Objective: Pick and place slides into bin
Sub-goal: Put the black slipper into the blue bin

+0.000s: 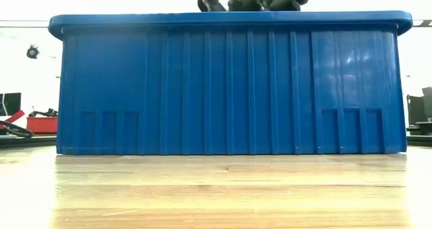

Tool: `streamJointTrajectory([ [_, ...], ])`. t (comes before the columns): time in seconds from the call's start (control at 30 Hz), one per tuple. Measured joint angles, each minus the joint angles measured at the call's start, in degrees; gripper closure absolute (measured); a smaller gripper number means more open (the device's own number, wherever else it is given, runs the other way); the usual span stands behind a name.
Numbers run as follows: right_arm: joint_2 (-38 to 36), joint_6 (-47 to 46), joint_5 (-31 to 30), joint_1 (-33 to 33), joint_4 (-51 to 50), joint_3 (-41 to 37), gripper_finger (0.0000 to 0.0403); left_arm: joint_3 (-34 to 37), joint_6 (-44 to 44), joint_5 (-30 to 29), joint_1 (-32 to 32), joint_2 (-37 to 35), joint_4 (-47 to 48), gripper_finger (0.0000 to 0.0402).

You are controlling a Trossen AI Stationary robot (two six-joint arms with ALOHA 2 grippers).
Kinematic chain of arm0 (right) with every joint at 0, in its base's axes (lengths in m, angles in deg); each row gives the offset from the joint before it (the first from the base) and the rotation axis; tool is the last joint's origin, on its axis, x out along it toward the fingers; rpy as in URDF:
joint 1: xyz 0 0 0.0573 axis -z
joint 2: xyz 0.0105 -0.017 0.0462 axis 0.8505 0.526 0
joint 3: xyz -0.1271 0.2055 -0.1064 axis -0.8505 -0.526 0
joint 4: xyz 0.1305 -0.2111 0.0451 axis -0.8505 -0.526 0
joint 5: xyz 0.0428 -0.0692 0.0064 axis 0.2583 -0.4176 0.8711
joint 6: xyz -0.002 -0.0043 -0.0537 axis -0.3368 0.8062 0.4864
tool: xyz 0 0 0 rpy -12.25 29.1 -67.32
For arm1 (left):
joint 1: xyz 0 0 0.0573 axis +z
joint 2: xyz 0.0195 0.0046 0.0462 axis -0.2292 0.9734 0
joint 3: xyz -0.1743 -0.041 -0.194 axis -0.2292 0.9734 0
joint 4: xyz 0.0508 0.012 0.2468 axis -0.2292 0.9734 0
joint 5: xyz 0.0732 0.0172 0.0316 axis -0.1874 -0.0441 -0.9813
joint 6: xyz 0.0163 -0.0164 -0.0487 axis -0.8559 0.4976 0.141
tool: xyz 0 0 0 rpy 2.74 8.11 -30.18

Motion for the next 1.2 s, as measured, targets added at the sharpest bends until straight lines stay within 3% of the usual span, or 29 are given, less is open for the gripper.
streamJointTrajectory([
  [0.53,-0.3,-6.0,0.1,0.0,-4.8,0.1,0.0259,0.1,0.0,0.0,0.0,0.1,0.0,0.0217],
  [0.73,-0.4,-4.7,-0.9,0.1,-6.6,0.1,0.0255,0.1,0.0,0.0,0.0,0.1,0.0,0.0217],
  [0.93,-0.6,-4.8,-10.3,0.4,-8.6,1.8,0.0255,0.1,0.0,0.0,0.0,0.4,0.0,0.0217],
  [1.2,-0.6,-9.5,-10.1,0.9,-22.4,10.2,0.0255,0.1,0.0,0.1,0.0,0.8,0.0,0.0217],
])
